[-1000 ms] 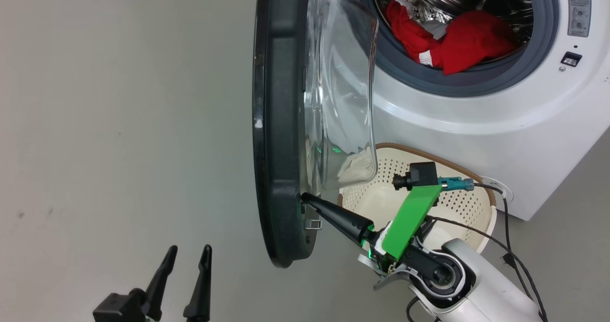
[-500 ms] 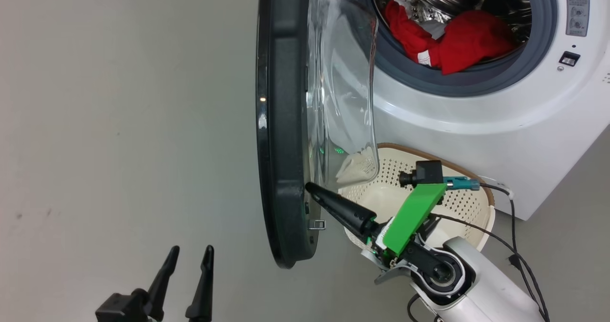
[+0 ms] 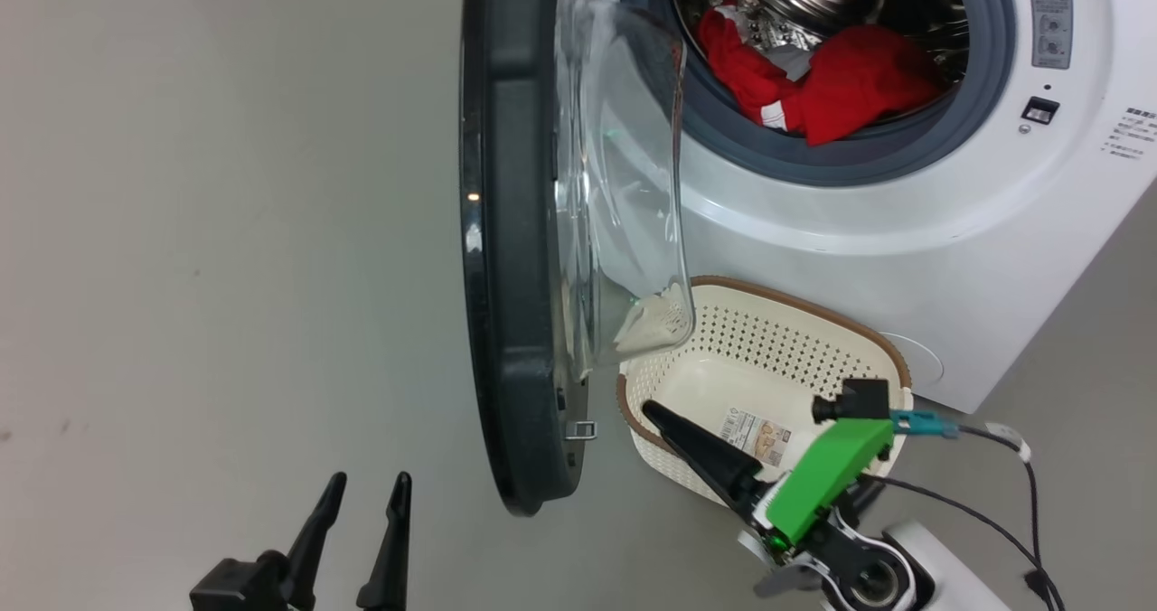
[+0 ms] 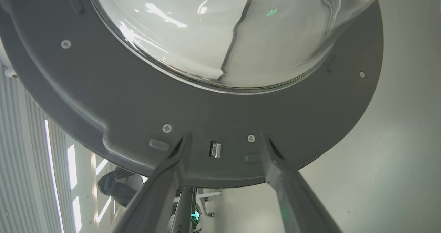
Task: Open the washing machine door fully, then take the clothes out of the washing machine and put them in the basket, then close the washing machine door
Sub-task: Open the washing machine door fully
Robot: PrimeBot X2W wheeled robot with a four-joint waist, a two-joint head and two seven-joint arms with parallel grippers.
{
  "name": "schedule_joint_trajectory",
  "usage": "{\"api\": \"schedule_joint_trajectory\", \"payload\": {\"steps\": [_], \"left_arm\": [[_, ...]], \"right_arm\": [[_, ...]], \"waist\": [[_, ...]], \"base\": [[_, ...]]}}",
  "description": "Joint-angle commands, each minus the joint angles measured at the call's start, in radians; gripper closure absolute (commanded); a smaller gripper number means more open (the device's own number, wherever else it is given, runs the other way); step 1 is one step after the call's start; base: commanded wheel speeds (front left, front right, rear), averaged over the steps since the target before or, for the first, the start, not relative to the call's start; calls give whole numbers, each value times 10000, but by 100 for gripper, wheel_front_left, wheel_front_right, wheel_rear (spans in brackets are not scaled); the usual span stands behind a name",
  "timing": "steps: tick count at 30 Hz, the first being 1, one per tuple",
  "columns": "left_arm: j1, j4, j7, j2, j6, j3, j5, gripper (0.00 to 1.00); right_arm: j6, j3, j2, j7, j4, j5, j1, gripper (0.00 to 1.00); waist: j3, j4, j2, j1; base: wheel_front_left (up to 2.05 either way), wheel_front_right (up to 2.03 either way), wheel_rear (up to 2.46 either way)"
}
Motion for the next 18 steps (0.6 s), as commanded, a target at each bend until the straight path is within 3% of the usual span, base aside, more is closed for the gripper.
{"api": "schedule_joint_trajectory", "payload": {"steps": [1,18], "left_arm": [[-160,-197,-124,116,-52,387,49,0],[-90,-239,-124,111,-52,580,66,0]], "right_arm": [[79,4,10,-165,-187,-152,154,0],[79,155,-823,-2068,431,-1364,1277,0]], "waist": [[-23,-121,0,0],[-23,-564,0,0]], "base": [[0,0,0],[0,0,0]]}}
